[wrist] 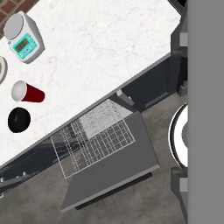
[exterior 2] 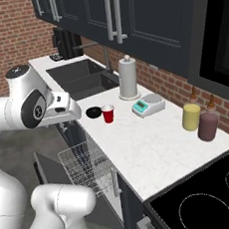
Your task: Pick up the cup and bowl from the counter, place them in the dishwasher, and close the dishwasher door.
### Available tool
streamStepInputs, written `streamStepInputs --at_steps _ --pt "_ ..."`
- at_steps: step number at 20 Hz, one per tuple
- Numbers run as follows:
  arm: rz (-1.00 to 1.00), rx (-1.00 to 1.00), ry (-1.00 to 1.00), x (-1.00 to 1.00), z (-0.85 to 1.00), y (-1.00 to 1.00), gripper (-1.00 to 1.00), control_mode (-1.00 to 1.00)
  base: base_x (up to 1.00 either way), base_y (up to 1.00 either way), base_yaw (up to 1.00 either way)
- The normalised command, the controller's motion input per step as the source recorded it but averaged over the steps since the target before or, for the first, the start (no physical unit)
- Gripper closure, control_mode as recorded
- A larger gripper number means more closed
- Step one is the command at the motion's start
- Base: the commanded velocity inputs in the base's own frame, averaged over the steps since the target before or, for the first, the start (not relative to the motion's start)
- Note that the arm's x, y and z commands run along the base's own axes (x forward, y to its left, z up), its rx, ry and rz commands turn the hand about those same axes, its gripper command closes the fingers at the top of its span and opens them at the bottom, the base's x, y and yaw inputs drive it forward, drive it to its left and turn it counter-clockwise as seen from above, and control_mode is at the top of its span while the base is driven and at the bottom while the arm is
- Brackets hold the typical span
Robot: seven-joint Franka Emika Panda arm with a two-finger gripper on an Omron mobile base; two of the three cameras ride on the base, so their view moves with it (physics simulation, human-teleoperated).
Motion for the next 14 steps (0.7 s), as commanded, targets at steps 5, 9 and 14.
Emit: streamStepInputs --at_steps 5,9,14 --pt "0.0 0.0 0.0 0.06 0.0 0.0 -1.0 -1.0 0.0 0.0 0.0" --pt "0.03 0.0 0.1 0.95 0.0 0.0 -1.0 -1.0 0.0 0.0 0.0" --pt "0.07 -0.02 0.15 1.0 -0.13 0.01 -1.0 -1.0 0.0 0.0 0.0"
